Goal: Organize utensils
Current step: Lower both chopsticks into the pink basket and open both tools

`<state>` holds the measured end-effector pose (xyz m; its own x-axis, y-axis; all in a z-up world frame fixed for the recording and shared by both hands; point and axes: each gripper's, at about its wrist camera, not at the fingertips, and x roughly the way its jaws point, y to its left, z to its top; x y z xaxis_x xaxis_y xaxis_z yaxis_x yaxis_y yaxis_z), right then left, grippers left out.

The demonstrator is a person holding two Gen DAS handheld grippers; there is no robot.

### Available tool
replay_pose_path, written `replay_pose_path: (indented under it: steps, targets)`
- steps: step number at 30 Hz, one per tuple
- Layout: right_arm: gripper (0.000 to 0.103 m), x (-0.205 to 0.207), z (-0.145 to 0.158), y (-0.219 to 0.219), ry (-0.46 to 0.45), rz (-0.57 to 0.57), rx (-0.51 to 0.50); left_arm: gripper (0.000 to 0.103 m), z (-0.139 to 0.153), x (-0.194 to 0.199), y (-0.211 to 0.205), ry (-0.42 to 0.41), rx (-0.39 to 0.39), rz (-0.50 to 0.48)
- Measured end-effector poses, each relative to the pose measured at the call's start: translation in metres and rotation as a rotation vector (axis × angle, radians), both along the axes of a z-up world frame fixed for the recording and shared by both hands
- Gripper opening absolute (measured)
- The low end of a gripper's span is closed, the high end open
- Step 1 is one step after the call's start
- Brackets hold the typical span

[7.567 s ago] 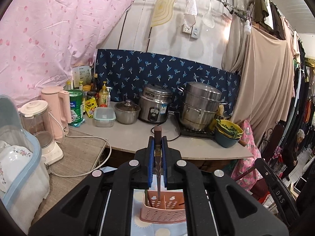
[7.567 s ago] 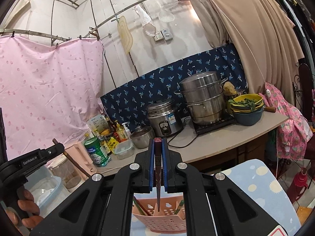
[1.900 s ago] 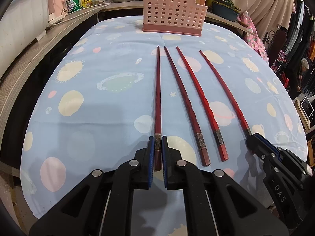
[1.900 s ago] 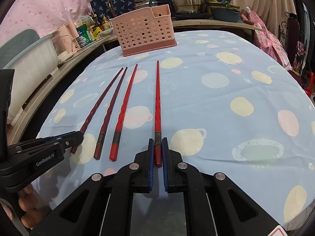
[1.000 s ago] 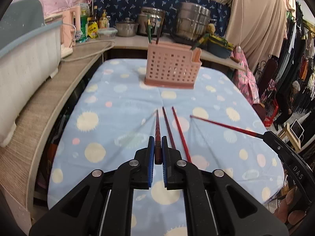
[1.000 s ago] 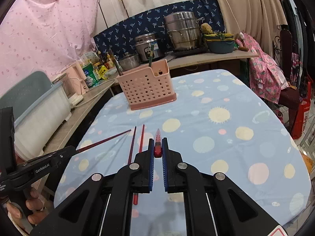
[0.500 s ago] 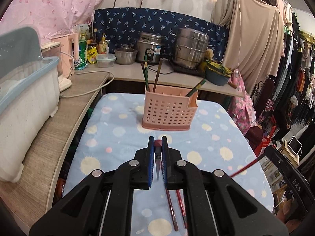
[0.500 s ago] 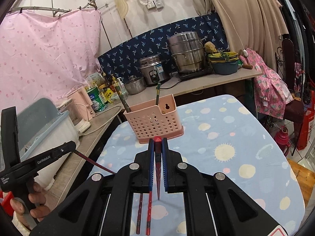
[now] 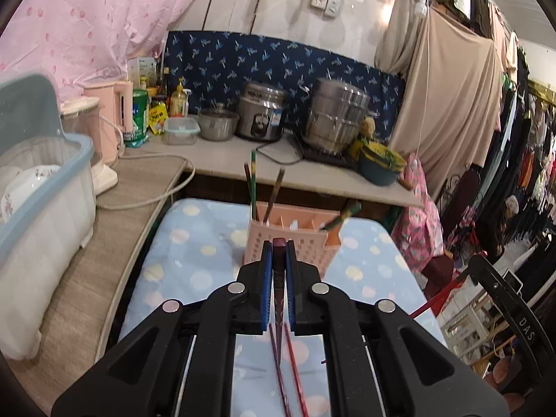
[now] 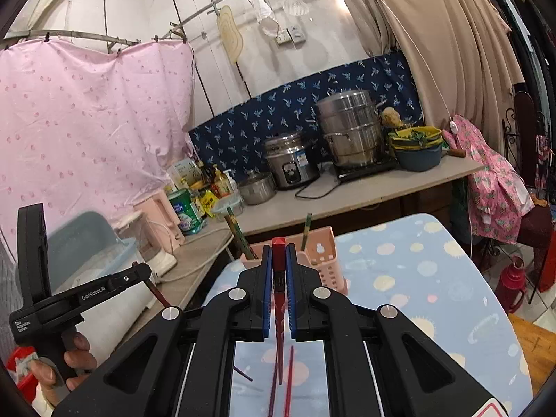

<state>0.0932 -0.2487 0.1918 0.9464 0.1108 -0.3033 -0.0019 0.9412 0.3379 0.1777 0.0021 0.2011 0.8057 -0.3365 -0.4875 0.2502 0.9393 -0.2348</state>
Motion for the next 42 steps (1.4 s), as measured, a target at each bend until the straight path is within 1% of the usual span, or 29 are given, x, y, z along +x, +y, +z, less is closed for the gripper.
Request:
replay_pose_path:
  steps: [5, 9, 14, 17, 20, 25, 32, 36, 38, 42]
  targets:
    - [0.007, 0.030, 0.034, 0.003, -0.086, 0.001, -0.004, 0.007, 0.041, 0.024, -0.006, -0.089, -0.021, 0.024]
    - [0.007, 0.060, 0.057, 0.004, -0.134, -0.018, -0.025, 0.007, 0.070, 0.043, -0.015, -0.164, -0.034, 0.035]
    - [0.007, 0.102, 0.074, 0.000, -0.163, -0.039, -0.036, 0.007, 0.094, 0.071, -0.027, -0.235, -0.032, 0.058]
    - [0.007, 0.127, 0.078, -0.002, -0.166, -0.049, -0.036, 0.007, 0.099, 0.089, -0.033, -0.251, -0.025, 0.070]
    - [0.007, 0.149, 0.076, -0.002, -0.162, -0.052, -0.037, 0.007, 0.097, 0.109, -0.040, -0.248, -0.008, 0.082]
    - [0.007, 0.177, 0.058, -0.001, -0.128, -0.055, -0.055, 0.007, 0.078, 0.132, -0.046, -0.225, 0.009, 0.082]
    - [0.007, 0.198, 0.021, -0.002, -0.054, -0.044, -0.068, 0.007, 0.046, 0.151, -0.049, -0.181, 0.016, 0.076]
    - [0.007, 0.201, 0.003, -0.001, -0.020, -0.035, -0.070, 0.007, 0.033, 0.158, -0.051, -0.160, 0.023, 0.074]
    - [0.007, 0.203, -0.002, 0.001, -0.009, -0.031, -0.077, 0.007, 0.033, 0.159, -0.051, -0.147, 0.018, 0.070]
    - [0.007, 0.201, -0.003, 0.001, -0.013, -0.028, -0.077, 0.007, 0.049, 0.151, -0.048, -0.185, 0.015, 0.066]
